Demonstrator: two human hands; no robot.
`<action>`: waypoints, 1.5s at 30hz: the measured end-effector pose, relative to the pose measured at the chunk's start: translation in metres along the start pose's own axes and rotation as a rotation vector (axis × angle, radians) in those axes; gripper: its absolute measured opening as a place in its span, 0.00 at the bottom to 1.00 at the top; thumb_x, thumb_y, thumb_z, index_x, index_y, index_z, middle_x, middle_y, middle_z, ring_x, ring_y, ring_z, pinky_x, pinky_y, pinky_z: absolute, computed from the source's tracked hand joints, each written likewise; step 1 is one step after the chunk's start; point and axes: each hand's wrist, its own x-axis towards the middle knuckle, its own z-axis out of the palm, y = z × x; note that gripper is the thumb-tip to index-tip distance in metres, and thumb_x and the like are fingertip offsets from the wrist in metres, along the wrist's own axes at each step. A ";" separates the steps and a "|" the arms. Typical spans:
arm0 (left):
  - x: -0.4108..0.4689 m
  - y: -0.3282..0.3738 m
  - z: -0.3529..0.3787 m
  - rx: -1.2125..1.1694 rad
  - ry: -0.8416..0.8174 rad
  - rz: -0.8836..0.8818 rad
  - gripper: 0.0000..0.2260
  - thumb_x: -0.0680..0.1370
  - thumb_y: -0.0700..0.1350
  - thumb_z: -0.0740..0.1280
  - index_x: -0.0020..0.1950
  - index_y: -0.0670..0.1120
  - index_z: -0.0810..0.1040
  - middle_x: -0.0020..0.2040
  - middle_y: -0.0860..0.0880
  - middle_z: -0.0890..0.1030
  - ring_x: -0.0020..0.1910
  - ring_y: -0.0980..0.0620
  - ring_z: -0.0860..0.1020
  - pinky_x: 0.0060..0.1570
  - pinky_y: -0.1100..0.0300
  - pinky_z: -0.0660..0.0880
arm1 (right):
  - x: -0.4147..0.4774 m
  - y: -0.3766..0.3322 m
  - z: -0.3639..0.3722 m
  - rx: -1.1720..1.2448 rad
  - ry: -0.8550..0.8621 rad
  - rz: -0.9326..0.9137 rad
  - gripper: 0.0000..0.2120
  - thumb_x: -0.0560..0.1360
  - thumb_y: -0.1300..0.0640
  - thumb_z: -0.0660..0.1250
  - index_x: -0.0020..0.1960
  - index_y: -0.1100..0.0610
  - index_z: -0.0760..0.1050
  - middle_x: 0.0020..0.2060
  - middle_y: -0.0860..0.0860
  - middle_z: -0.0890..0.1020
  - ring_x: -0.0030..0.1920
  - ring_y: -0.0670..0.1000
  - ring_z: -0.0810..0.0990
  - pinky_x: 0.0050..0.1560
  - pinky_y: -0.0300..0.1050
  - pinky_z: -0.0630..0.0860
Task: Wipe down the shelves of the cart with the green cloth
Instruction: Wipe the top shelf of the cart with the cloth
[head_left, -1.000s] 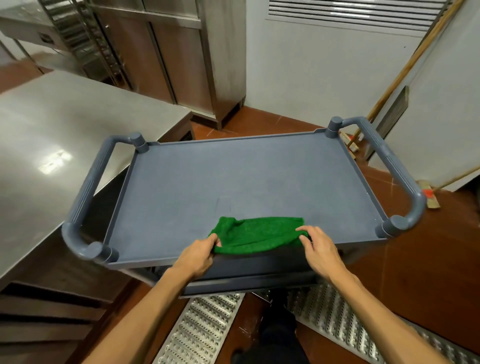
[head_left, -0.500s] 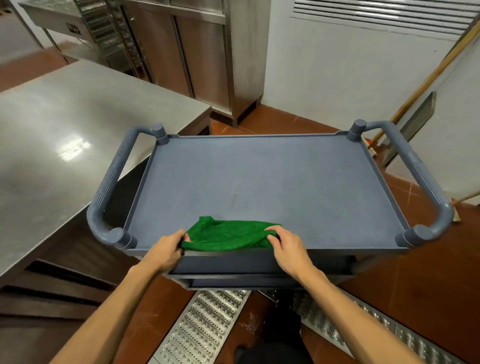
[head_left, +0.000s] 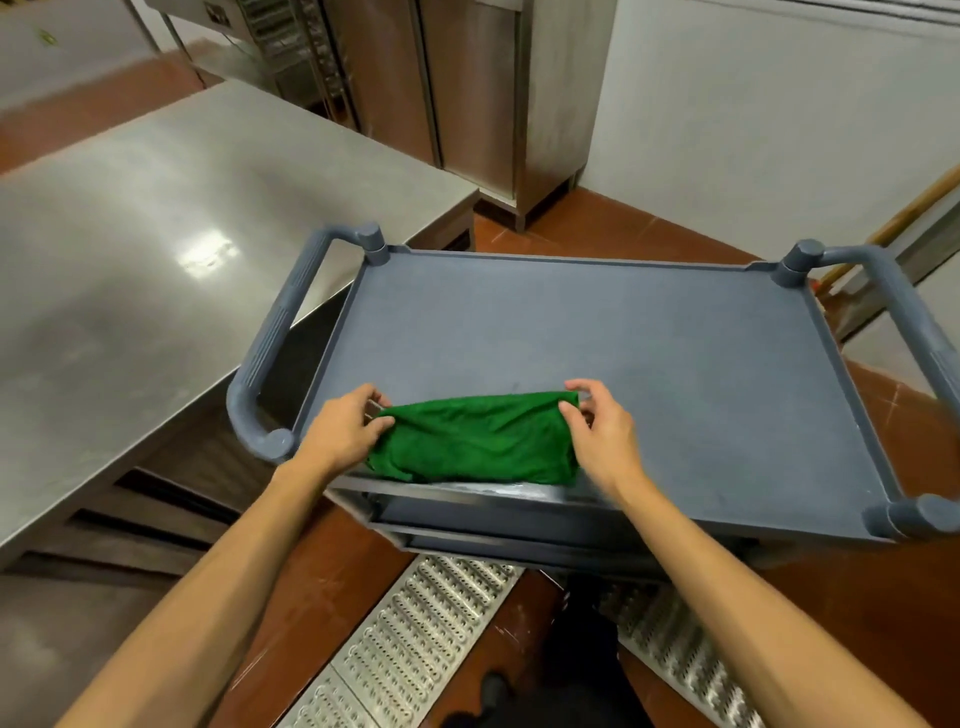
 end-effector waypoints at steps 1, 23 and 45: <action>0.002 -0.002 0.004 0.026 0.044 0.014 0.08 0.76 0.43 0.72 0.55 0.47 0.79 0.49 0.47 0.84 0.50 0.46 0.81 0.52 0.53 0.77 | 0.005 0.004 0.003 -0.026 -0.019 0.016 0.12 0.78 0.60 0.66 0.62 0.55 0.75 0.45 0.53 0.82 0.40 0.48 0.78 0.48 0.42 0.75; -0.010 0.015 0.090 0.492 -0.170 0.204 0.13 0.79 0.47 0.69 0.63 0.48 0.81 0.58 0.42 0.74 0.58 0.41 0.72 0.44 0.48 0.78 | -0.017 0.075 0.024 -0.516 -0.513 -0.424 0.16 0.71 0.66 0.68 0.51 0.48 0.82 0.44 0.50 0.73 0.42 0.54 0.73 0.38 0.48 0.70; -0.042 0.100 0.151 0.375 -0.152 0.380 0.10 0.77 0.44 0.69 0.56 0.49 0.84 0.56 0.45 0.78 0.55 0.40 0.76 0.43 0.48 0.78 | -0.054 0.116 -0.076 -0.511 -0.264 -0.290 0.14 0.72 0.69 0.64 0.49 0.54 0.81 0.47 0.52 0.74 0.46 0.54 0.74 0.35 0.50 0.74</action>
